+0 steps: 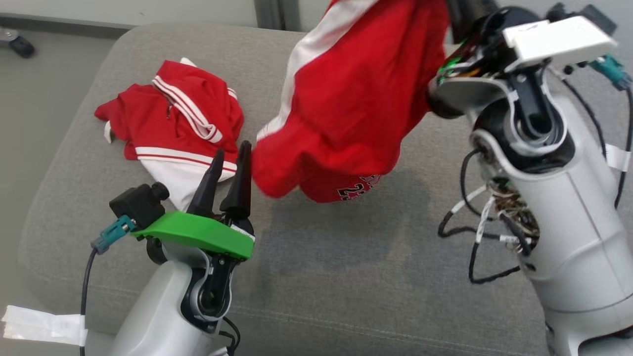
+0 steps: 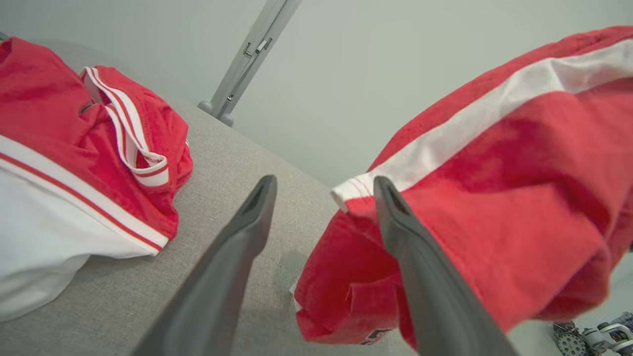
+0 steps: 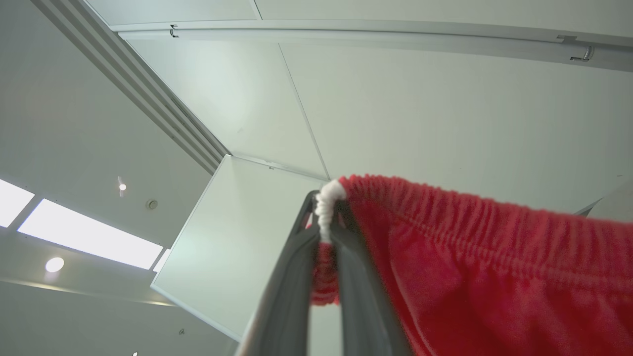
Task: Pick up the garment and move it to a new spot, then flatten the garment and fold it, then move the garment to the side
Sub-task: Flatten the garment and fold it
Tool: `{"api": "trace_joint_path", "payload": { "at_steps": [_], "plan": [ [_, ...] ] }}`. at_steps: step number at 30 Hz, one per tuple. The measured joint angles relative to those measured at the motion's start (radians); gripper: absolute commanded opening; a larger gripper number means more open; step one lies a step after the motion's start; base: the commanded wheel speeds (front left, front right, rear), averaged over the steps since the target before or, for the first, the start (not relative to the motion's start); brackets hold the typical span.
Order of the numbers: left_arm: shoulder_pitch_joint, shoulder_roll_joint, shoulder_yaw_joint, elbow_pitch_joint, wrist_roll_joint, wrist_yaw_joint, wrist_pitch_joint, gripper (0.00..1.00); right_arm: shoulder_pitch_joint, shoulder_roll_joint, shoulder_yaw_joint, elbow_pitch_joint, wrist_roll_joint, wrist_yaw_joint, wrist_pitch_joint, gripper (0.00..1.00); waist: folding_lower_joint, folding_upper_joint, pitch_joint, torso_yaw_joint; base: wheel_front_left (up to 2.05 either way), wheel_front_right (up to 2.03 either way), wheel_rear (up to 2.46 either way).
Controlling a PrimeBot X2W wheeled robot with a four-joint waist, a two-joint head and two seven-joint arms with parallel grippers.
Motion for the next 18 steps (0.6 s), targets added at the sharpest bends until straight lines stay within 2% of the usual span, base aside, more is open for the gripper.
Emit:
{"api": "trace_joint_path", "payload": {
  "at_steps": [2,6,11,14,18],
  "plan": [
    [0.008,-0.001,-0.005,-0.001,-0.001,-0.003,0.000,1.00,-0.021,-0.005,-0.052,0.083,0.005,0.000,-0.038,0.00,0.0000,0.0000,-0.008,0.024,0.00,0.00,0.00],
    [0.047,0.000,0.038,-0.024,-0.001,-0.003,0.000,1.00,0.007,-0.002,-0.049,0.218,0.035,0.001,-0.045,0.00,0.0000,0.0000,-0.034,0.050,0.00,0.00,0.00],
    [0.086,0.001,0.021,-0.035,-0.003,-0.001,0.000,1.00,0.218,0.002,-0.034,0.406,0.044,0.002,-0.045,0.00,0.0000,0.0000,-0.053,0.029,0.00,0.00,0.00],
    [0.100,0.001,0.004,-0.043,-0.003,-0.001,0.000,1.00,0.329,0.002,-0.046,0.437,0.076,0.001,-0.053,0.00,0.0000,0.0000,-0.055,0.003,0.00,0.00,0.00],
    [0.105,0.010,-0.020,-0.051,0.000,-0.002,0.006,1.00,0.341,0.007,-0.092,0.422,0.095,0.002,-0.057,0.00,-0.0001,0.0000,-0.046,-0.046,0.00,0.00,0.00]
  ]
}}
